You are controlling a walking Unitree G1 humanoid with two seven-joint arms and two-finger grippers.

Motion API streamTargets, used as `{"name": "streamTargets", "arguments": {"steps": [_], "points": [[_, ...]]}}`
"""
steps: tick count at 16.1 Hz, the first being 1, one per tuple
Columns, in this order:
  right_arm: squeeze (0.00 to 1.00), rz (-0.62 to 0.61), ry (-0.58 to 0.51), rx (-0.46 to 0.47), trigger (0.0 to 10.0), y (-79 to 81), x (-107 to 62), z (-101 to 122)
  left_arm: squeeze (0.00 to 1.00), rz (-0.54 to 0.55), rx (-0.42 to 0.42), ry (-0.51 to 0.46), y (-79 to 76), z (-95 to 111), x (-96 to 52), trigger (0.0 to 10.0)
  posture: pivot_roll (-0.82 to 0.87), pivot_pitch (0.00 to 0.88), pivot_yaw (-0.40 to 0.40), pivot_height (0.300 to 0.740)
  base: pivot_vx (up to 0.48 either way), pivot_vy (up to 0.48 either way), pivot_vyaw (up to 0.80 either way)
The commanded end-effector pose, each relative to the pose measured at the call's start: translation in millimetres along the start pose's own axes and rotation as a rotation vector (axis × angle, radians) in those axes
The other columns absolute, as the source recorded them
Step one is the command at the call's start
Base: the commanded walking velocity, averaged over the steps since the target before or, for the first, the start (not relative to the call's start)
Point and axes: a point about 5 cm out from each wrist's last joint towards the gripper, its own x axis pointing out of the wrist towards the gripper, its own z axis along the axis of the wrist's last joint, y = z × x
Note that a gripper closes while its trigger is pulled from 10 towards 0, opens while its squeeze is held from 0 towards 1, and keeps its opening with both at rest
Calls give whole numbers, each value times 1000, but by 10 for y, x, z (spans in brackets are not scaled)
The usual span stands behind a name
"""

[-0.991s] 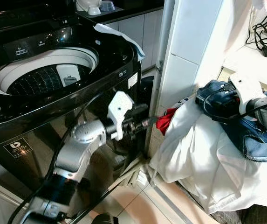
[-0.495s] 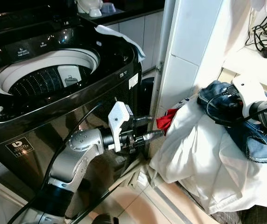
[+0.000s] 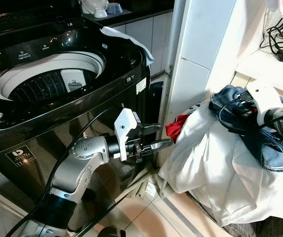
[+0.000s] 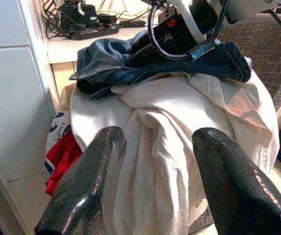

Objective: Clothes washing

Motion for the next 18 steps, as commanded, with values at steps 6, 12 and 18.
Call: {"name": "streamTargets", "arguments": {"steps": [6,12,18], "points": [[0,-45,18,26,0,-104,-29,-60,0,24,41,1,53,64,13,10000,-1,0,28,740,0,0,0],[0,-129,-52,39,0,-290,-175,101,0,56,75,-15,128,139,8,10000,2,0,31,740,0,0,0],[0,-86,-407,209,0,-522,-651,818,0,95,82,-45,209,230,-25,10000,-4,0,36,740,0,0,0]]}}
